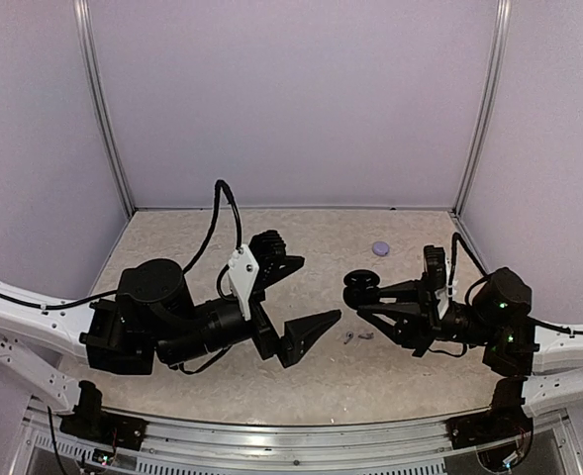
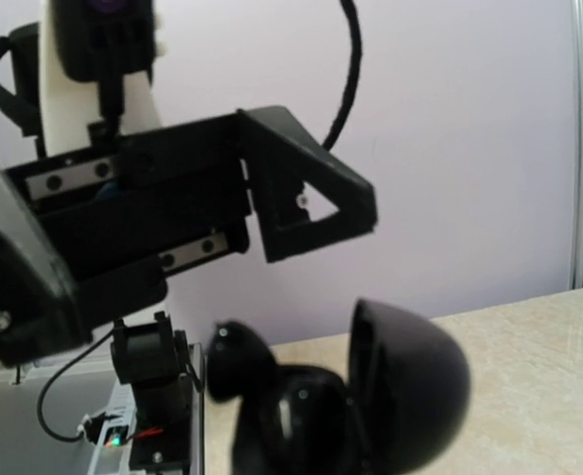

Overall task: Insert the wireless bluetooth earbuds into the charging case
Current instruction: Close the charging case.

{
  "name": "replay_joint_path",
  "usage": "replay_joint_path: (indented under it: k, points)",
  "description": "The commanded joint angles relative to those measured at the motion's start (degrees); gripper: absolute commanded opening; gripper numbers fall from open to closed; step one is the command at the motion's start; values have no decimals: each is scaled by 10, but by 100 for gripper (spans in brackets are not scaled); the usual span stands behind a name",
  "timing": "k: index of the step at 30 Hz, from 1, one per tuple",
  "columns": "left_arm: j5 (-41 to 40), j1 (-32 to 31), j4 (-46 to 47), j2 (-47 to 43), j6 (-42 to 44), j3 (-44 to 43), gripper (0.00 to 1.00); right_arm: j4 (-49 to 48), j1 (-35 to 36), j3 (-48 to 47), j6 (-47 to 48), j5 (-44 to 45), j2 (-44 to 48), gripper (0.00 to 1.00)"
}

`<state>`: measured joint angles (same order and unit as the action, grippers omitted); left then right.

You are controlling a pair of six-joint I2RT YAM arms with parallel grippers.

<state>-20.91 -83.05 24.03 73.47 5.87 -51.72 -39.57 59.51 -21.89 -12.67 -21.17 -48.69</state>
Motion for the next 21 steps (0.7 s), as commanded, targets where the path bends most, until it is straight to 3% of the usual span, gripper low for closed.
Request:
replay_joint_path:
  k: [1,7,21]
  points:
    - [62,14,-2,-8,-70,8,99,21,2,-14,15,-15,8,1]
    - [109,36,-32,4,-104,-14,99,30,3,-22,23,-39,0,1]
    - [130,69,-35,20,-153,-22,99,16,12,-24,15,-42,-16,1]
